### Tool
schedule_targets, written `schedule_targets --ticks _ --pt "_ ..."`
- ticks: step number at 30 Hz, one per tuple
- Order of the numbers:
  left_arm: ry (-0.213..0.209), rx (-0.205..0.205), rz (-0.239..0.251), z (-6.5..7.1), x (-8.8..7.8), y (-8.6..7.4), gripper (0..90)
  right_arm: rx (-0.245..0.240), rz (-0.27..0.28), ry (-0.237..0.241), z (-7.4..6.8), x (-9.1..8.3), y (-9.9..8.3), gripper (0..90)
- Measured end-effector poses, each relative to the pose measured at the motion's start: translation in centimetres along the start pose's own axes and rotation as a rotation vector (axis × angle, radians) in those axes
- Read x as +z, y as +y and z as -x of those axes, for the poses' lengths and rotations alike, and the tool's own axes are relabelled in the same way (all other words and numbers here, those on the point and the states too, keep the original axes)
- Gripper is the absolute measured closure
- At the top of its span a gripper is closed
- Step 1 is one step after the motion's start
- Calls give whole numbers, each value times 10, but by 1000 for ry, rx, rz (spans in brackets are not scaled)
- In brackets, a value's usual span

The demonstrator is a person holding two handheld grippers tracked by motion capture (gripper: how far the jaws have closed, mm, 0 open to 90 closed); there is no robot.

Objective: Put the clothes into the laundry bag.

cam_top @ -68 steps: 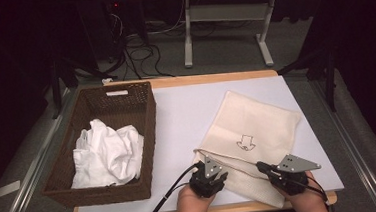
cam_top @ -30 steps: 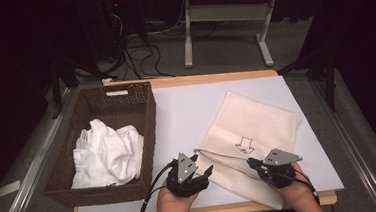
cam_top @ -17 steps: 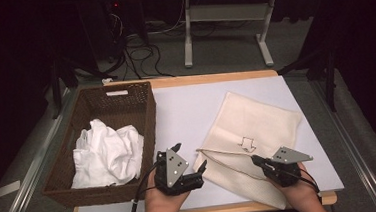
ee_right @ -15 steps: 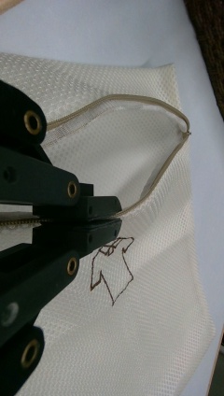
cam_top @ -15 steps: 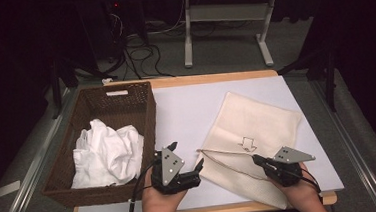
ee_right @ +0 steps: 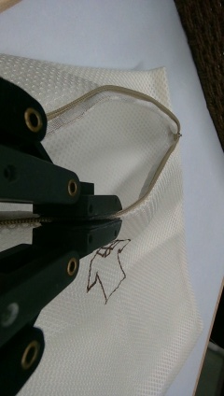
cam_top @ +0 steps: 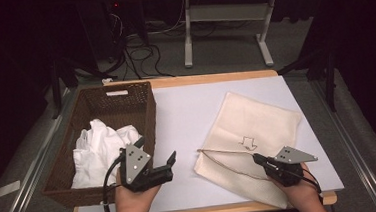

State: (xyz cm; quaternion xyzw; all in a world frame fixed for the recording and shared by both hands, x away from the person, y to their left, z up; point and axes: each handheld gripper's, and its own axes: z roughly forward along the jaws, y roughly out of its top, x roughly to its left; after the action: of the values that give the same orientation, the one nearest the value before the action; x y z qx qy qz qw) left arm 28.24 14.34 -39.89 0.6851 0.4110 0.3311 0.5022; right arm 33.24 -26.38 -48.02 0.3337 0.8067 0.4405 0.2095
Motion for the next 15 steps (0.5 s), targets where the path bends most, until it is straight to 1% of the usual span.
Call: schedule_targets --ticks 3,6,7,15 --pt "30 -20 3 -14 -5 -2 84 -7 6 4 0 0 0 877" --pt "61 -30 4 -24 -9 -5 84 -5 8 6 -1 -1 0 877" --pt "74 -35 6 -29 -11 -6 84 -10 10 6 0 -1 0 877" --pt "151 -82 10 -60 -26 -13 82 -8 10 9 1 -2 0 877"
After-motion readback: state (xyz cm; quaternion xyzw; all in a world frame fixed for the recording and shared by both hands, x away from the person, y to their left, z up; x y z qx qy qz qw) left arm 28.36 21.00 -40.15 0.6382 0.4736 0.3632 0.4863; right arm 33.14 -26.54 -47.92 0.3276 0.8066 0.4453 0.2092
